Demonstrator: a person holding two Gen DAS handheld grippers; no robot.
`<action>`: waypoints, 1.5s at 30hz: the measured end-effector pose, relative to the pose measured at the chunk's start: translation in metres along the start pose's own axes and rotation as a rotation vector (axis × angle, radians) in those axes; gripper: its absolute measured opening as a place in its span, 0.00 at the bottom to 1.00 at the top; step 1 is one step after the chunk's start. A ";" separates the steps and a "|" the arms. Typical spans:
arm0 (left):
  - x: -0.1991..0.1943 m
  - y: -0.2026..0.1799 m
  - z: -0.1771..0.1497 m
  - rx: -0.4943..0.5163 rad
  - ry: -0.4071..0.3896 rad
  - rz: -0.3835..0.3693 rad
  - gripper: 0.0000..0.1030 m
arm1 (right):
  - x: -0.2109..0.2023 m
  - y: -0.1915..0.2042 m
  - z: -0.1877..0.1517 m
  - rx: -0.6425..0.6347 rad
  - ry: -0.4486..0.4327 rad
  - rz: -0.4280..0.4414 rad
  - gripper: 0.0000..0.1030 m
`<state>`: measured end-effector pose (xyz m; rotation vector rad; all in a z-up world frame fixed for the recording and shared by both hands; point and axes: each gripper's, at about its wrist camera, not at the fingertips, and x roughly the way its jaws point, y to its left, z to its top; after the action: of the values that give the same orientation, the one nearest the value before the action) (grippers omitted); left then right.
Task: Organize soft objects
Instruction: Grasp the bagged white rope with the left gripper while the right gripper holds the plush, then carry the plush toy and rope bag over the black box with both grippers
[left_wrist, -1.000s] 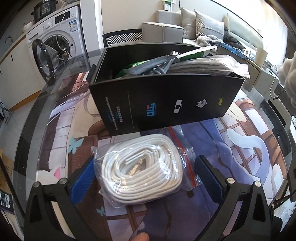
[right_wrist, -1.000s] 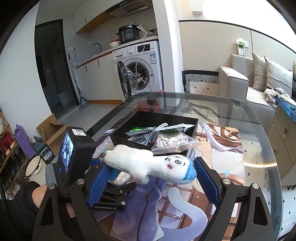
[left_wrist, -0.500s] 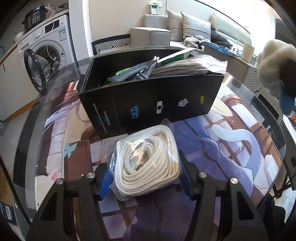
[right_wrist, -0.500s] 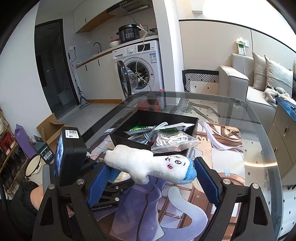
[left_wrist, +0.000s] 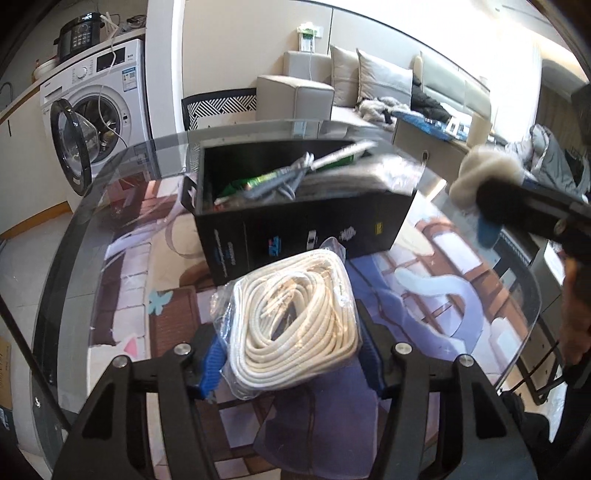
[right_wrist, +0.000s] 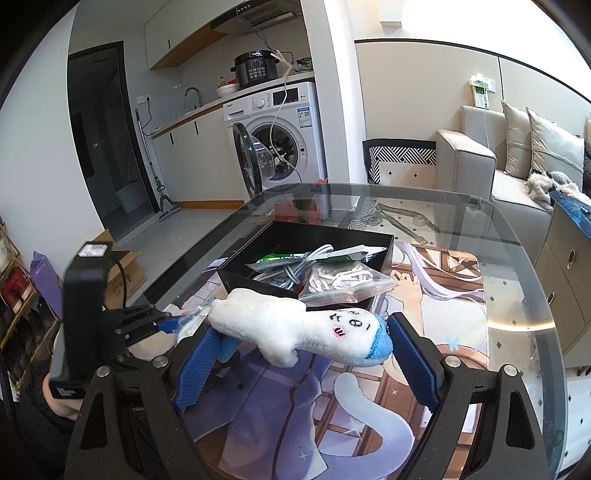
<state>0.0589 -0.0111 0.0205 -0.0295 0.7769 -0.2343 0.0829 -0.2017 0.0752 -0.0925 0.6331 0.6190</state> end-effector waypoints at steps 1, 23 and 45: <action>-0.002 0.000 0.001 -0.004 -0.007 -0.004 0.58 | 0.000 0.000 0.000 0.000 -0.002 0.001 0.87; -0.038 0.025 0.042 -0.105 -0.149 -0.035 0.58 | -0.004 -0.008 0.014 0.018 -0.040 0.002 0.87; 0.001 0.046 0.082 -0.133 -0.118 -0.039 0.59 | 0.035 -0.020 0.048 -0.040 -0.039 -0.043 0.87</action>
<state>0.1260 0.0287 0.0732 -0.1826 0.6743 -0.2156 0.1418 -0.1869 0.0918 -0.1304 0.5801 0.5909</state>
